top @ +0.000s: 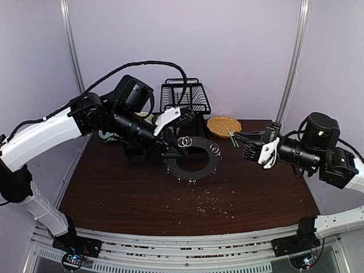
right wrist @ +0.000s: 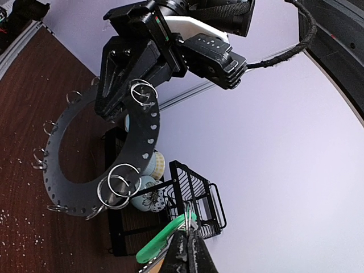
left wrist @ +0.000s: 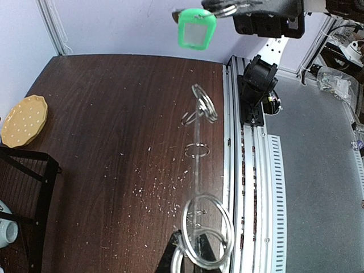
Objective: Put the keys on the keyring
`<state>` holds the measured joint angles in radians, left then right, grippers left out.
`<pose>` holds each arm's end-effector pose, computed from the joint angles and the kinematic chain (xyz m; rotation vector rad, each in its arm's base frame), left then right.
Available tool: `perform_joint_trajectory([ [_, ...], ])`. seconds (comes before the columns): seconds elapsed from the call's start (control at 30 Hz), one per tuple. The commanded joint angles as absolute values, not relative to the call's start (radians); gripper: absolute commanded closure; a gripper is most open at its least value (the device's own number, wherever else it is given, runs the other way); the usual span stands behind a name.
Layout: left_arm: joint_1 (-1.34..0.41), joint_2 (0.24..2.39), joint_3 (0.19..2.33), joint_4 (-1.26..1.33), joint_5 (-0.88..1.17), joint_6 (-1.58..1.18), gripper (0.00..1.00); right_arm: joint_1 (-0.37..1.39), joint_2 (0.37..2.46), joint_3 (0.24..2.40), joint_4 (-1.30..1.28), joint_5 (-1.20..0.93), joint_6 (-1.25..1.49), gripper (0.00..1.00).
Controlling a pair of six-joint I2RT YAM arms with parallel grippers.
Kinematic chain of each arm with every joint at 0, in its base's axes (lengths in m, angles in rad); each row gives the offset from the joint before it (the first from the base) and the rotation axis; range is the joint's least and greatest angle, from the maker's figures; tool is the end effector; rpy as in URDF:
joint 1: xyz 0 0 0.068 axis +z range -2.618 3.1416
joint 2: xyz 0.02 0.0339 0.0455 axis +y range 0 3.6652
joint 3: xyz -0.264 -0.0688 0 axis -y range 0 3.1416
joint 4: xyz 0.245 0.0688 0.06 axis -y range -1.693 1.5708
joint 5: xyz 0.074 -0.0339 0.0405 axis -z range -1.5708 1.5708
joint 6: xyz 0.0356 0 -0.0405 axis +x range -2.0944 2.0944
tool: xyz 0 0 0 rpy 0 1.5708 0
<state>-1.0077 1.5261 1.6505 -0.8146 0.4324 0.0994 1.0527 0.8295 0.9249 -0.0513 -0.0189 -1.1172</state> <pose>0.1613 -0.2835 0.3995 1.4474 1.8779 -0.9529 0.0932 0.1649 0.3961 -1.3571 0.6996 -0.0370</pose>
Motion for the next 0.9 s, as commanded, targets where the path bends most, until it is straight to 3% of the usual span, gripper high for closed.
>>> perform_joint_trajectory([
  [0.0,-1.003,1.498,1.648,-0.727,0.45,0.108,1.0,1.05,0.827,0.946,-0.077,-0.108,-1.033,1.0],
  [0.3,-1.003,1.511,1.646,-0.728,0.561,0.113,1.0,1.048,0.9,1.005,-0.117,-0.165,-1.091,1.0],
  [0.87,-1.003,1.531,1.658,-0.778,0.579,0.143,1.0,1.048,0.96,1.102,-0.258,-0.27,-1.14,1.0],
])
